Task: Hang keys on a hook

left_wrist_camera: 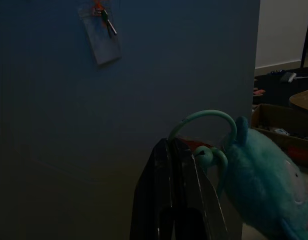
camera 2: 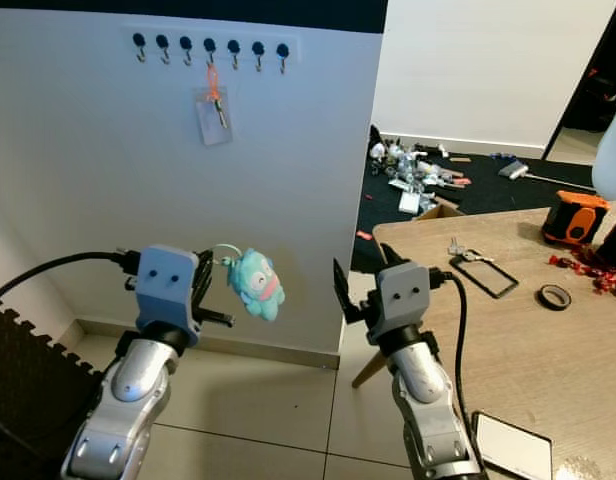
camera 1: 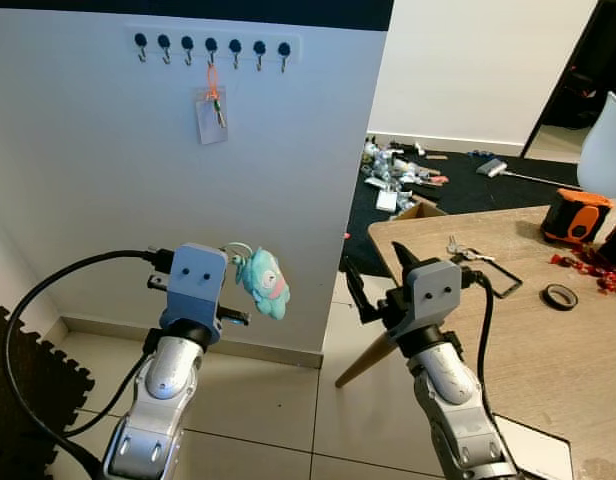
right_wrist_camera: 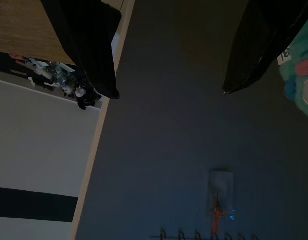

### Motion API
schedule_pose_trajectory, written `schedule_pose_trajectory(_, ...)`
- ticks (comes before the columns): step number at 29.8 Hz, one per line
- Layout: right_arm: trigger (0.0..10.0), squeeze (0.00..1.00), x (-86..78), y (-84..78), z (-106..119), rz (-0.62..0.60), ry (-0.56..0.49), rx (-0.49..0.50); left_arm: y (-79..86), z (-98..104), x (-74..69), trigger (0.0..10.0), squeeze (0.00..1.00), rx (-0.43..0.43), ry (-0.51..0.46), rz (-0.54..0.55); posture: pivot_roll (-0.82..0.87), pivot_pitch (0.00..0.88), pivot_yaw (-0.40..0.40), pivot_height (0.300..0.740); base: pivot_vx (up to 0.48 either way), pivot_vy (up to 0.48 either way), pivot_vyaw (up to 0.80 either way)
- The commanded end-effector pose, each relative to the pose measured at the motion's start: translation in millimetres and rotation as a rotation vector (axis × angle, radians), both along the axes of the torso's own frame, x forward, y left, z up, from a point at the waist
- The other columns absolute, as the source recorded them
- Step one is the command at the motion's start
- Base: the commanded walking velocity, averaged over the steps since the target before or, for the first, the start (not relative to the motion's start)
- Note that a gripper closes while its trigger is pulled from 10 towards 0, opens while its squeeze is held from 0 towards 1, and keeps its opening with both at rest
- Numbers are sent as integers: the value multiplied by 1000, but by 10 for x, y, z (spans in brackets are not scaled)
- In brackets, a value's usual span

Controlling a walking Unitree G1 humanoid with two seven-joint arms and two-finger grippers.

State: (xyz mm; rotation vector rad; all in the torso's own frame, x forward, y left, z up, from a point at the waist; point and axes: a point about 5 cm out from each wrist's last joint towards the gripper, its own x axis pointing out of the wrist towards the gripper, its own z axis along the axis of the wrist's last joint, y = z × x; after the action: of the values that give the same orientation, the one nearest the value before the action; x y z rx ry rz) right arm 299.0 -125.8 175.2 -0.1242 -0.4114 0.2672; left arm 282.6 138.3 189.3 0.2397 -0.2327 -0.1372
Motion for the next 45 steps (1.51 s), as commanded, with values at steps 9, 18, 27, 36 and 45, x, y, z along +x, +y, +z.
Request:
schedule_pose_trajectory(9,10000,0,8,-22,-40,-5,22,13,-25,-10,12,10000,0,6,-1,-12,129,117,-13,740,0,480,0)
schedule_pose_trajectory(18,10000,0,9,-29,-40,-5,21,11,-26,-18,15,10000,0,6,-1,-12,125,111,-14,740,0,450,0)
schedule_pose_trajectory(27,10000,0,10,-21,-39,-2,22,12,-20,-18,10,10000,0,5,0,-8,128,117,-14,740,0,416,0)
schedule_pose_trajectory(36,10000,0,2,-21,-49,-2,25,12,-23,-20,0,10000,0,16,-5,-7,128,122,-13,740,0,88,0)
schedule_pose_trajectory(45,10000,0,1,-19,-52,-1,27,11,-38,-16,-8,10000,0,6,-7,-19,128,127,-13,740,0,0,0)
